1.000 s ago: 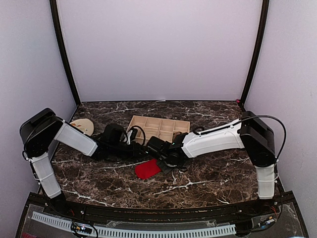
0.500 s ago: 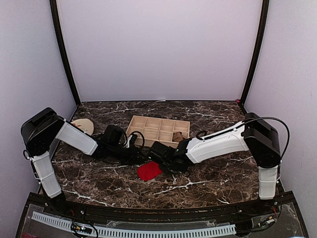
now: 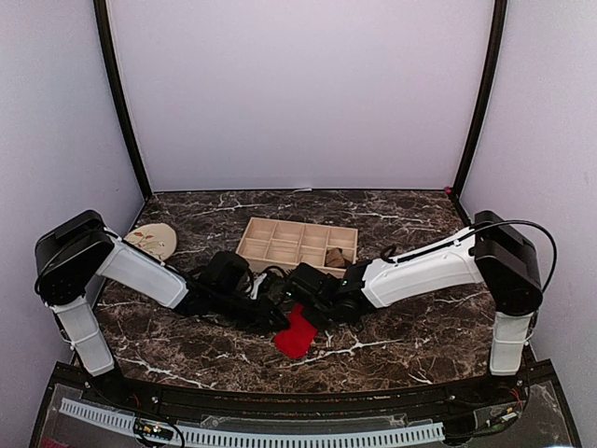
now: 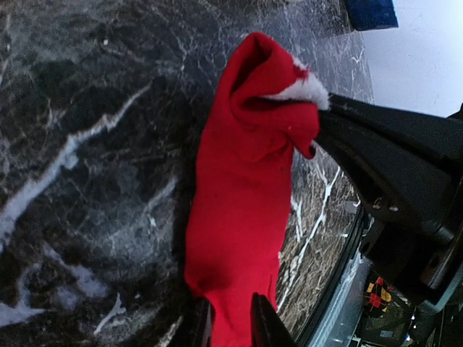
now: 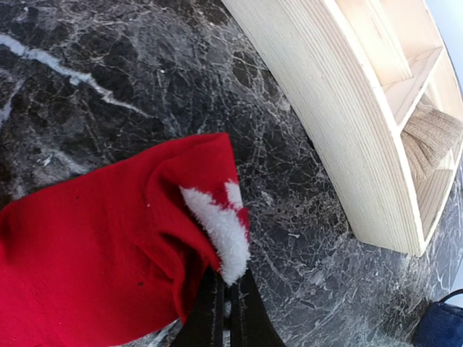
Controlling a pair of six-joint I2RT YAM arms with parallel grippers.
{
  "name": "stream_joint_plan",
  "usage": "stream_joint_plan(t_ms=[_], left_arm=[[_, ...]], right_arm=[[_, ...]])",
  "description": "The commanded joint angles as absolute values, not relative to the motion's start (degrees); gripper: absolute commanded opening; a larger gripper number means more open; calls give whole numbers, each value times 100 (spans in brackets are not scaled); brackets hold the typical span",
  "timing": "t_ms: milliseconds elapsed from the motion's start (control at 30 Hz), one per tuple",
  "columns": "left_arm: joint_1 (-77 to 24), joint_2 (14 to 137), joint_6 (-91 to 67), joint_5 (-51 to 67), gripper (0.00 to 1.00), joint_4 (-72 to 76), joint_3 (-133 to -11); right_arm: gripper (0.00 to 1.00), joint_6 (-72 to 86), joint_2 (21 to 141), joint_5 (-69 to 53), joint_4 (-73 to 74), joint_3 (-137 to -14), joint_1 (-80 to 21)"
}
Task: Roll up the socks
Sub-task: Roll the sock at the center of the board.
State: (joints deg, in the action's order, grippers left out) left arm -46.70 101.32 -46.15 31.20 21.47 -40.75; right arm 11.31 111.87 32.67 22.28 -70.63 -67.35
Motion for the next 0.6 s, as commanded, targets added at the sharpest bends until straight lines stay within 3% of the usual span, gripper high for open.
stream_joint_plan(t_ms=[0,300,567], left_arm=[[-4885,10090,-4584,3023,22,1958,-3801],[-5018,9524,-5186,2714,22,2187,-3390],[-4346,8833,-5942,2725,23,2494,-3033]], right_arm=[[0,922,10929,3169,1910,-6916,-6753],[0,593,10742,3247,1616,-6644,-6756],[0,583,10623,3293,1393,-6236,-6761]])
